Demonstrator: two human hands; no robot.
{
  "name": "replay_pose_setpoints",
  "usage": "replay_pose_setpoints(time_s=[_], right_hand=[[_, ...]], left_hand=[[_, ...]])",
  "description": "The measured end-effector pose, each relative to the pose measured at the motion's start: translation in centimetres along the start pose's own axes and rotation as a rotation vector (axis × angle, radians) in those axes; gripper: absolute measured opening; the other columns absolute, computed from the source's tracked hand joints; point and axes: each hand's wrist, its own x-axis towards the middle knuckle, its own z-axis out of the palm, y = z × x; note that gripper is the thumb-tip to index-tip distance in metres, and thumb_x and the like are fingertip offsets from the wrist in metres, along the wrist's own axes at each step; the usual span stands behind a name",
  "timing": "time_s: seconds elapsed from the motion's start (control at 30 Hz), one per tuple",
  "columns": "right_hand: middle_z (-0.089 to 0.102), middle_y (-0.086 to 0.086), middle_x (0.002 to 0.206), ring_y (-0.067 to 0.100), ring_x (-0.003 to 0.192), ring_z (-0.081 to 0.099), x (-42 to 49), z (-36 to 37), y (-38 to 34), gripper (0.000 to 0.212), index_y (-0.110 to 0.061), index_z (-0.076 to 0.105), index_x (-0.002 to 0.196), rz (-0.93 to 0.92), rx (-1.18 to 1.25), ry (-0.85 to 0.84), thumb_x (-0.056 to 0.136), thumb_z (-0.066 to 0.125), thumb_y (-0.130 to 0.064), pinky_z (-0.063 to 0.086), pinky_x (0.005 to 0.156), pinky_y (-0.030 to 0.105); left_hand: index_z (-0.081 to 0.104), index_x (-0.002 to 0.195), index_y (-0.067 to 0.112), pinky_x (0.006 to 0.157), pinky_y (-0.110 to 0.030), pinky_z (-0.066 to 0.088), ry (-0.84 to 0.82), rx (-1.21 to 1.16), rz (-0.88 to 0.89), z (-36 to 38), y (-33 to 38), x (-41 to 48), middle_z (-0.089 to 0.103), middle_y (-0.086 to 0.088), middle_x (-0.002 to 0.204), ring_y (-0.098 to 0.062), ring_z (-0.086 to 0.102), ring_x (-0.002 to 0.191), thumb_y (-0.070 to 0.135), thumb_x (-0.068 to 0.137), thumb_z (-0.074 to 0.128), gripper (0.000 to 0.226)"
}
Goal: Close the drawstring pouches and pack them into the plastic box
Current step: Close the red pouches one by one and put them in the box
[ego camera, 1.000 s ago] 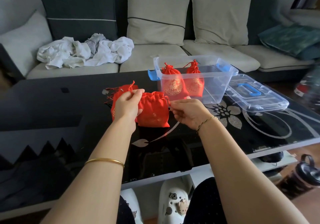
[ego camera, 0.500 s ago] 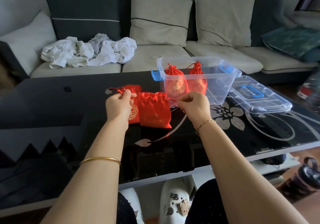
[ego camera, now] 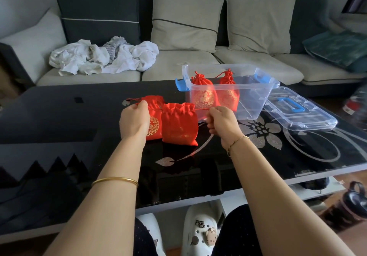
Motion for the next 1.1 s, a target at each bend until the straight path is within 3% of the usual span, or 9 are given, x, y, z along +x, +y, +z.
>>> replay_pose_setpoints(time_s=[0.17, 0.27, 0.37, 0.5, 0.67, 0.83, 0.93, 1.03, 1.1], right_hand=[[0.041, -0.002, 0.052, 0.009, 0.048, 0.035, 0.0, -0.8, -0.8, 0.028, -0.014, 0.043, 0.063, 0.473, 0.909, -0.074, 0.091, 0.040, -0.012, 0.031, 0.051, 0.019], [0.036, -0.004, 0.042, 0.008, 0.036, 0.031, 0.7, -1.5, -0.4, 0.031, -0.016, 0.038, 0.060, 0.515, 1.180, 0.014, 0.091, 0.035, -0.012, 0.027, 0.046, 0.017], [0.040, -0.004, 0.050, 0.008, 0.039, 0.034, 0.5, -1.3, -0.6, 0.029, -0.015, 0.043, 0.062, 0.442, 1.072, 0.113, 0.091, 0.037, -0.013, 0.030, 0.042, 0.017], [0.045, -0.002, 0.057, 0.009, 0.048, 0.039, -0.7, -1.3, -2.7, 0.028, -0.014, 0.049, 0.065, 0.162, 0.770, 0.147, 0.092, 0.041, -0.011, 0.034, 0.049, 0.021], [0.052, 0.003, 0.070, 0.015, 0.064, 0.044, -2.2, -0.7, -4.9, 0.023, -0.010, 0.057, 0.070, -0.243, 0.337, 0.137, 0.090, 0.045, -0.008, 0.036, 0.056, 0.026], [0.062, -0.002, 0.076, 0.009, 0.073, 0.055, -3.4, 0.0, -6.1, 0.029, -0.020, 0.062, 0.065, -0.401, 0.208, 0.024, 0.089, 0.049, -0.009, 0.043, 0.065, 0.021], [0.065, -0.002, 0.081, 0.013, 0.080, 0.057, -3.4, 0.3, -6.2, 0.030, -0.021, 0.066, 0.067, -0.394, 0.223, -0.036, 0.092, 0.049, -0.015, 0.046, 0.071, 0.027], [0.062, 0.004, 0.084, 0.023, 0.080, 0.055, -3.0, 0.2, -5.7, 0.032, -0.018, 0.062, 0.074, -0.204, 0.355, -0.065, 0.098, 0.042, -0.026, 0.045, 0.069, 0.035], [0.061, 0.004, 0.082, 0.021, 0.077, 0.054, -2.7, 0.3, -4.9, 0.030, -0.016, 0.058, 0.080, -0.132, 0.196, -0.098, 0.099, 0.038, -0.027, 0.044, 0.062, 0.031]], left_hand=[[0.036, 0.062, 0.018, 0.046, -0.024, 0.022, -0.150, -0.482, -0.319, -0.7, 0.5, 0.2, 0.036, 0.002, 0.051, -0.011, 0.031, 0.042, 0.027, 0.094, 0.043, 0.034], [0.035, 0.052, 0.020, 0.046, -0.020, 0.017, -0.144, -0.765, -0.479, -1.3, 0.8, -0.5, 0.029, 0.008, 0.043, -0.008, 0.020, 0.039, 0.030, 0.096, 0.041, 0.046], [0.046, 0.058, 0.018, 0.051, -0.018, 0.029, -0.133, -0.786, -0.340, -0.9, 1.7, -1.4, 0.045, 0.007, 0.056, -0.006, 0.037, 0.048, 0.034, 0.097, 0.044, 0.042], [0.055, 0.066, 0.017, 0.088, -0.028, 0.046, -0.418, -0.694, 0.024, -0.4, 3.1, -3.0, 0.071, 0.003, 0.094, -0.011, 0.064, 0.098, 0.037, 0.101, 0.037, 0.044], [0.069, 0.085, 0.011, 0.071, -0.031, 0.051, -0.626, -0.361, 0.251, 0.1, 3.9, -4.7, 0.062, 0.002, 0.067, -0.012, 0.058, 0.063, 0.023, 0.096, 0.051, 0.024], [0.072, 0.096, 0.014, 0.060, -0.021, 0.039, -0.636, -0.008, 0.449, 0.7, 3.8, -5.4, 0.057, 0.016, 0.054, 0.003, 0.048, 0.044, 0.019, 0.084, 0.068, 0.013], [0.070, 0.075, 0.009, 0.054, -0.022, 0.033, -0.599, 0.043, 0.507, 0.8, 3.8, -5.7, 0.047, 0.014, 0.041, 0.000, 0.040, 0.040, 0.021, 0.087, 0.065, 0.017], [0.070, 0.077, 0.004, 0.055, -0.028, 0.033, -0.585, -0.024, 0.472, 1.0, 3.6, -5.3, 0.052, -0.006, 0.060, -0.013, 0.041, 0.052, 0.023, 0.090, 0.061, 0.024], [0.071, 0.079, 0.006, 0.055, -0.029, 0.034, -0.586, -0.057, 0.449, 1.1, 3.4, -5.1, 0.052, -0.012, 0.068, -0.017, 0.041, 0.057, 0.021, 0.092, 0.058, 0.024]])
